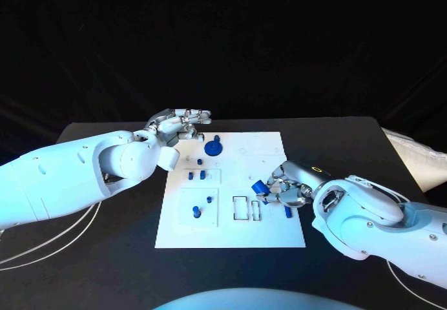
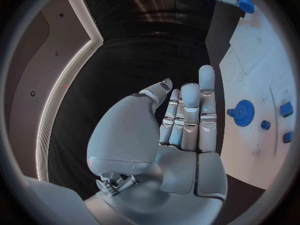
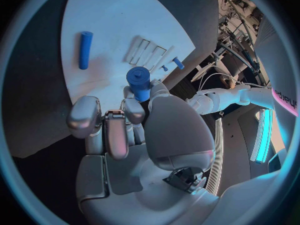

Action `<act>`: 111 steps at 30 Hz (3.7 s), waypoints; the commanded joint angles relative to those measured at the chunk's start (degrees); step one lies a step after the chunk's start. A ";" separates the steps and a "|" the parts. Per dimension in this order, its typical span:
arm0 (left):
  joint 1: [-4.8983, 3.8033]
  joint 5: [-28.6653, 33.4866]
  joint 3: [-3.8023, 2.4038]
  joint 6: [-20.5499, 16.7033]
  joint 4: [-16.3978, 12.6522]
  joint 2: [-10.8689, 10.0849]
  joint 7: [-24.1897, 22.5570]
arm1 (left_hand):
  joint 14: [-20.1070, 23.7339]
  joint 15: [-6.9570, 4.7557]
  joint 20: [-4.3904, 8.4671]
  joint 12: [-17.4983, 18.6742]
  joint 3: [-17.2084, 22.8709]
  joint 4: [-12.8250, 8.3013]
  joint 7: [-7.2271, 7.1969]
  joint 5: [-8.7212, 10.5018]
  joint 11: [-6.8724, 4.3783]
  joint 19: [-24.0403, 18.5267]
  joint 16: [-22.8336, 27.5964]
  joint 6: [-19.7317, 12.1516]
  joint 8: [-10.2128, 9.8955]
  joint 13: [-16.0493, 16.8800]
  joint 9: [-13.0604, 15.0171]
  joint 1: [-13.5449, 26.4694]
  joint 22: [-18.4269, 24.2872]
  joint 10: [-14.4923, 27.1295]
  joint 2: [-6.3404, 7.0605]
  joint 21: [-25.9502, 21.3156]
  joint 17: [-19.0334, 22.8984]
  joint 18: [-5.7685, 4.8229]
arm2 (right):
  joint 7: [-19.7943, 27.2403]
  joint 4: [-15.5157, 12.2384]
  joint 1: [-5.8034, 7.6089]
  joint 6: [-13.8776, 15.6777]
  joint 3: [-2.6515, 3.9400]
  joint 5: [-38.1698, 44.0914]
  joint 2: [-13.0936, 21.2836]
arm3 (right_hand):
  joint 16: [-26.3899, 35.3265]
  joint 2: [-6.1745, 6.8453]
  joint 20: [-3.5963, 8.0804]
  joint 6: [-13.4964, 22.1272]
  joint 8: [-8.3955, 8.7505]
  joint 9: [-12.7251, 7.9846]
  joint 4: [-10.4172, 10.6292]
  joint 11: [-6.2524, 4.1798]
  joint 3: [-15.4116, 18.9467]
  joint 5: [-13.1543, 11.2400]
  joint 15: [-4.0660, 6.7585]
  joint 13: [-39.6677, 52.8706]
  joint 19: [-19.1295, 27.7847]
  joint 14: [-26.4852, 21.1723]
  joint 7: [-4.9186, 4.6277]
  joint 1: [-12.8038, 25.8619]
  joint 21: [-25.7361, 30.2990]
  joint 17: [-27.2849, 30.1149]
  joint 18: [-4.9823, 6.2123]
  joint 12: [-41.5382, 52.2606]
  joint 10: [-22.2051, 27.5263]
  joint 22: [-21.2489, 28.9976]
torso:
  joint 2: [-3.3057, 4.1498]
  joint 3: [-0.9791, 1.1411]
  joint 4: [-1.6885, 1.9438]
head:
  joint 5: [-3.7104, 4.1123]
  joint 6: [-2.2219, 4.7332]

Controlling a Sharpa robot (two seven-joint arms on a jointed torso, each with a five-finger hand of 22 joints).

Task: Assemble the parts on the task board

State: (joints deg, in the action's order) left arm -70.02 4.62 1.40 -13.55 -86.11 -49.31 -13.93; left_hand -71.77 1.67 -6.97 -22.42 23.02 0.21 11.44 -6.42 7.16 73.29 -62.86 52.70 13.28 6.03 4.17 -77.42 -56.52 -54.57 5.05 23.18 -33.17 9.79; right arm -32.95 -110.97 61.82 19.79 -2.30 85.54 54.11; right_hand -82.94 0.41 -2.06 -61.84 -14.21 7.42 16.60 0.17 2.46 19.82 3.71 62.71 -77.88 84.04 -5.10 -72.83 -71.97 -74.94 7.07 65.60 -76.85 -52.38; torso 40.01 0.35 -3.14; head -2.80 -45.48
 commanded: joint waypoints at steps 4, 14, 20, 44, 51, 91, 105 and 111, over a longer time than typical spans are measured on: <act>0.00 -0.18 -0.03 1.31 0.06 0.32 -0.09 | 0.35 0.12 -0.24 -0.36 0.04 -0.39 0.00 -0.06 -0.04 -0.04 -0.16 -0.29 0.23 -0.05 0.06 -0.49 0.08 0.35 -0.01 -0.17 0.06 0.58 | -0.54 1.55 0.21 -6.72 -0.04 -6.50 -3.30 | -0.56 -2.08 0.10 -0.85 -1.24 2.41 0.06 -0.43 1.32 0.16 0.51 0.77 -0.40 3.71 0.86 1.73 -0.67 -1.75 -0.69 0.03 -0.75 -0.58 | 0.06 -0.06 0.18 | 0.07 -0.09; 0.01 -0.19 -0.03 1.43 0.22 0.39 -0.03 | 0.36 0.14 -0.24 -0.40 0.01 -0.38 0.03 -0.05 -0.01 -0.04 -0.18 -0.38 0.27 -0.07 0.05 -0.44 0.09 0.43 0.01 -0.17 0.06 0.57 | -0.96 3.63 0.03 -10.73 -0.14 -6.82 -6.24 | -0.70 -3.34 0.30 -1.67 -2.31 3.66 0.05 -0.83 2.75 0.53 0.81 1.05 -0.58 3.75 1.40 3.64 -0.97 -2.07 -0.74 -0.34 -1.04 -1.03 | -0.02 -0.08 0.07 | -0.35 -0.29; 0.01 -0.19 -0.03 1.46 0.28 0.37 -0.02 | 0.36 0.14 -0.24 -0.40 0.01 -0.38 0.03 -0.05 -0.01 -0.04 -0.18 -0.38 0.27 -0.07 0.05 -0.44 0.09 0.43 0.01 -0.17 0.06 0.57 | -1.05 4.19 -0.10 -11.25 -0.20 -6.30 -6.95 | -0.70 -3.55 0.34 -1.78 -2.50 3.91 0.07 -0.91 3.08 0.54 0.87 1.23 -0.59 3.74 1.48 4.05 -0.99 -2.08 -0.75 -0.31 -1.13 -1.07 | 0.01 0.00 0.11 | -0.56 -0.38; 0.00 -0.19 -0.03 1.79 0.28 0.25 0.43 | 0.37 0.16 -0.25 -0.47 -0.03 -0.34 0.05 -0.05 0.01 -0.04 -0.19 -0.45 0.34 -0.10 0.04 -0.37 0.10 0.51 -0.01 -0.17 0.12 0.56 | -0.29 5.29 -0.83 -6.84 -0.24 0.64 -7.88 | 2.76 3.10 -0.48 2.32 -2.14 6.21 0.13 0.24 8.15 -12.24 -0.07 -10.18 1.18 2.56 0.26 11.39 0.73 2.94 -0.34 -14.34 5.62 1.41 | 0.01 0.04 0.03 | -0.77 -0.63; 0.00 -0.19 -0.03 1.86 0.30 0.26 0.51 | 0.37 0.16 -0.25 -0.47 -0.03 -0.34 0.05 -0.05 0.01 -0.04 -0.19 -0.45 0.34 -0.10 0.04 -0.37 0.10 0.51 -0.01 -0.17 0.12 0.56 | 0.59 5.38 -0.97 -6.60 -0.25 1.40 -7.99 | 3.16 1.11 -0.33 2.48 -2.71 7.15 -4.98 0.04 5.39 -9.69 0.11 -9.88 1.27 2.66 0.37 -0.29 0.81 3.11 -0.29 -14.43 5.02 1.45 | 0.01 0.01 0.05 | -0.79 -0.70; 0.02 -0.19 -0.01 2.29 0.46 0.29 0.91 | 0.42 0.19 -0.27 -0.55 -0.07 -0.29 0.09 -0.05 0.05 -0.05 -0.19 -0.61 0.43 -0.14 0.03 -0.27 0.12 0.67 -0.02 -0.18 0.22 0.54 | 6.06 2.90 -2.27 -0.06 -0.23 -0.65 -4.73 | 0.02 -2.96 0.56 0.06 -4.97 9.18 -5.34 -1.22 7.39 -7.14 1.12 -1.65 -0.96 3.85 1.78 -2.39 -2.28 -2.46 -1.17 -6.37 -0.77 -4.02 | -0.05 0.03 0.01 | -1.13 -0.86; 0.03 -0.19 0.04 2.26 0.36 0.25 1.01 | 0.42 0.19 -0.27 -0.55 -0.07 -0.29 0.09 -0.05 0.05 -0.05 -0.19 -0.61 0.43 -0.14 0.03 -0.27 0.12 0.67 -0.02 -0.18 0.22 0.54 | 7.52 2.06 -2.38 -3.06 -0.23 -2.46 -3.39 | -0.57 -4.03 0.80 -0.33 -4.93 9.35 -7.64 -1.56 6.47 -8.78 1.38 -0.50 -0.93 3.96 2.16 -6.20 -2.51 -3.51 -1.21 -5.75 -1.23 -4.38 | 0.08 0.03 0.05 | -1.38 -1.03; 0.03 -0.20 0.04 2.21 0.37 0.33 1.05 | 0.42 0.19 -0.27 -0.55 -0.07 -0.29 0.09 -0.05 0.05 -0.05 -0.19 -0.61 0.43 -0.14 0.03 -0.27 0.12 0.67 -0.02 -0.18 0.22 0.54 | 7.59 2.46 -2.39 -3.32 -0.23 -2.65 -3.84 | -0.68 -4.81 0.87 -0.44 -4.79 9.35 -8.31 -1.64 5.88 -9.96 1.45 -0.17 -0.95 3.98 2.25 -7.21 -2.62 -3.74 -1.24 -5.67 -1.38 -4.59 | 0.04 0.04 0.08 | -1.36 -1.16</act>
State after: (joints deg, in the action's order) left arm -69.97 4.61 1.47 -12.38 -85.62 -49.08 -12.69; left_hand -71.58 1.86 -6.97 -22.63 23.02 0.21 11.64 -6.42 7.16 73.29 -62.86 52.50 13.51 5.95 4.16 -77.42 -56.49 -54.16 5.05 23.18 -33.01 9.79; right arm -26.17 -108.67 59.49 17.72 -2.53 83.29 50.43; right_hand -83.25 -4.40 -1.35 -61.84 -18.84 16.67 8.60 -1.40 8.39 9.98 4.82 62.60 -78.59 83.93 -2.85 -79.39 -74.37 -74.93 6.46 59.68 -77.81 -56.91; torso 40.06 0.38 -3.10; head -4.18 -46.60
